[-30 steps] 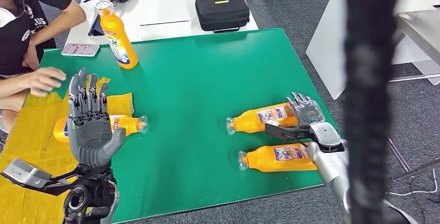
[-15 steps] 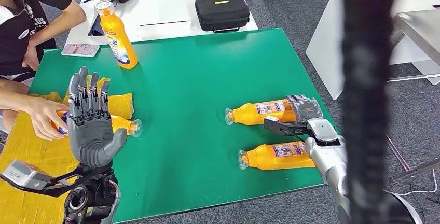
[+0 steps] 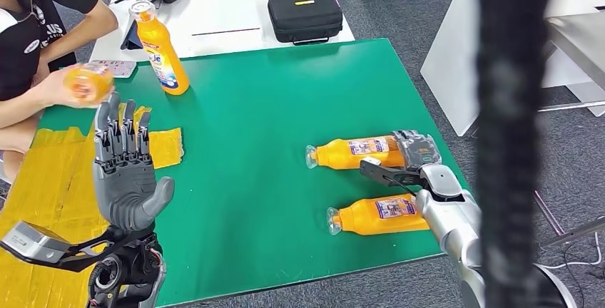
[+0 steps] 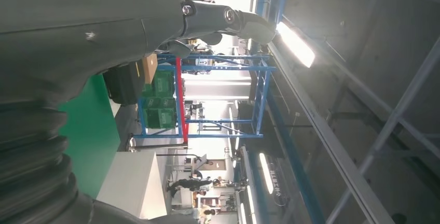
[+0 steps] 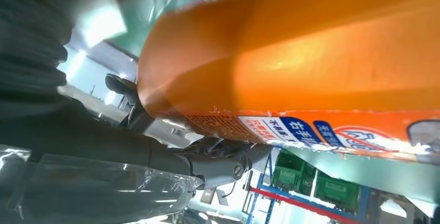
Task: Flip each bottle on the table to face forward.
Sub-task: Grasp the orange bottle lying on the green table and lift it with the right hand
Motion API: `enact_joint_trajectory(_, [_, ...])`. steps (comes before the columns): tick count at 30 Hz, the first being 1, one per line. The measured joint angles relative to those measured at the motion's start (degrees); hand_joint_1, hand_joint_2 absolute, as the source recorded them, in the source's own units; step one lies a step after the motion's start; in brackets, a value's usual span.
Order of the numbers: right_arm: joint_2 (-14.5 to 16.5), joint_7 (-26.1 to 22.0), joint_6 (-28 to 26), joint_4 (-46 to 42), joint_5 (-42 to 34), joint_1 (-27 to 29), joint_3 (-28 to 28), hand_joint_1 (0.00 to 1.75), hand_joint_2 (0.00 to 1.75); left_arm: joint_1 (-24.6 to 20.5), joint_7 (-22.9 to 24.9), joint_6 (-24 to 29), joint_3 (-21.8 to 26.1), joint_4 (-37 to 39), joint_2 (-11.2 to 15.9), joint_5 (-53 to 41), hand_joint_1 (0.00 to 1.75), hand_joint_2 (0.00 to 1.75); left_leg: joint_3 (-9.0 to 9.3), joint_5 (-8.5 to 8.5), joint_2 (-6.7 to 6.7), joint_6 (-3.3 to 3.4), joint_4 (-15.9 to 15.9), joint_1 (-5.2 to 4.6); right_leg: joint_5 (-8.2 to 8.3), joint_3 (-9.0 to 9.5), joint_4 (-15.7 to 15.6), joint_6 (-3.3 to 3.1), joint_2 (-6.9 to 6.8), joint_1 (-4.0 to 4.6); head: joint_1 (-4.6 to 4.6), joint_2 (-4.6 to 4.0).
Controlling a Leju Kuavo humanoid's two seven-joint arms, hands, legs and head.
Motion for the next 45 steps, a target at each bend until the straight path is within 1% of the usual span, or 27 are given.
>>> enact_joint_trajectory(3, [0.91, -1.97, -2.24, -0.35, -4.74, 0.43, -1.50, 1.75, 1.75, 0.21, 0.19, 0.06, 0.04, 0.00, 0.00, 0.05, 0.00, 1.75, -0.01, 0.00, 0.00, 0.00, 0.00, 0.00, 0.00, 0.00, 0.00, 0.00, 0.00, 0.00, 0.01, 0.00])
enact_joint_trajectory(8, [2.99, -7.70, -3.97, -4.17, -16.45, 2.27, -5.51, 1.75, 1.75, 0.82, 0.92, 0.61, 0.04, -0.01, 0.00, -0.54, 0.00, 1.75, -0.02, -0.01, -0.01, 0.00, 0.00, 0.00, -0.01, -0.02, 0.00, 0.00, 0.00, 0.00, 0.01, 0.00])
enact_joint_trajectory(14, [4.43, -9.28, -3.96, -7.80, -19.62, 3.80, -8.04, 1.75, 1.75, 0.96, 1.10, 0.93, 0.01, 0.01, 0.00, -0.67, 0.00, 1.75, -0.03, -0.01, -0.02, 0.00, 0.00, 0.00, -0.01, -0.02, 0.00, 0.00, -0.01, -0.01, 0.01, 0.00])
enact_joint_trajectory(19, [5.27, -10.40, -3.39, -11.97, -23.88, 5.84, -8.36, 1.75, 1.75, 0.92, 1.86, 0.98, -0.26, 0.04, 0.00, -1.15, 0.00, 1.75, -0.04, -0.01, -0.02, 0.00, 0.00, 0.00, -0.01, -0.03, 0.00, 0.00, -0.01, -0.01, 0.01, 0.00])
enact_joint_trajectory(21, [5.72, -11.21, -2.05, -14.14, -26.67, 6.98, -8.35, 1.75, 1.75, 0.90, 2.05, 0.98, -0.42, 0.12, 0.00, -1.37, 0.00, 1.75, -0.04, -0.01, -0.02, 0.00, 0.00, 0.00, -0.02, -0.04, 0.00, 0.00, -0.01, 0.00, 0.01, 0.00])
enact_joint_trajectory(23, [6.35, -13.40, 0.63, -16.85, -32.16, 8.33, -8.29, 1.75, 1.75, 0.89, 2.22, 0.98, -0.68, 0.20, 0.00, -1.61, 0.00, 1.75, -0.05, -0.01, -0.01, 0.00, 0.00, 0.00, -0.02, -0.05, 0.00, 0.00, -0.01, 0.00, 0.01, 0.00])
enact_joint_trajectory(27, [7.94, -18.68, 7.84, -22.62, -45.15, 11.03, -7.70, 1.75, 1.75, 0.86, 2.60, 0.83, -1.34, 0.60, 0.01, -2.32, 0.00, 1.75, -0.05, -0.02, -0.01, -0.01, -0.01, 0.00, -0.02, -0.07, 0.00, -0.01, 0.00, 0.00, 0.00, 0.00])
enact_joint_trajectory(30, [9.12, -22.61, 14.47, -26.22, -54.60, 12.56, -6.44, 1.75, 1.75, 0.48, 3.44, 0.56, -2.30, 1.32, 0.05, -3.15, 0.00, 1.75, -0.06, -0.01, -0.01, -0.01, -0.01, 0.01, -0.03, -0.08, 0.00, -0.01, -0.01, 0.00, 0.01, 0.00])
enact_joint_trajectory(33, [10.58, -25.01, 19.84, -28.72, -61.39, 12.96, -4.45, 1.75, 1.75, -0.64, 4.86, 0.66, -3.67, 2.67, 0.08, -4.26, 0.00, 1.75, -0.06, -0.01, 0.02, -0.01, -0.01, 0.00, -0.02, -0.08, 0.00, -0.01, 0.01, 0.00, 0.01, 0.00])
enact_joint_trajectory(37, [12.70, -25.13, 22.54, -29.95, -64.71, 12.39, -1.32, 1.75, 1.75, -1.99, 6.17, 1.33, -5.25, 4.02, 0.06, -5.04, 0.00, 1.75, -0.05, 0.01, 0.02, -0.02, -0.01, 0.00, -0.01, -0.08, 0.00, -0.01, 0.01, 0.00, 0.01, 0.00])
enact_joint_trajectory(45, [15.37, -24.80, 23.04, -30.10, -65.13, 10.51, 3.33, 1.75, 1.75, -3.87, 7.19, 1.51, -6.96, 6.04, -0.13, -5.52, 0.00, 1.75, -0.07, 0.02, 0.00, -0.01, -0.01, 0.01, -0.01, -0.08, 0.02, -0.01, 0.00, 0.00, 0.02, 0.00])
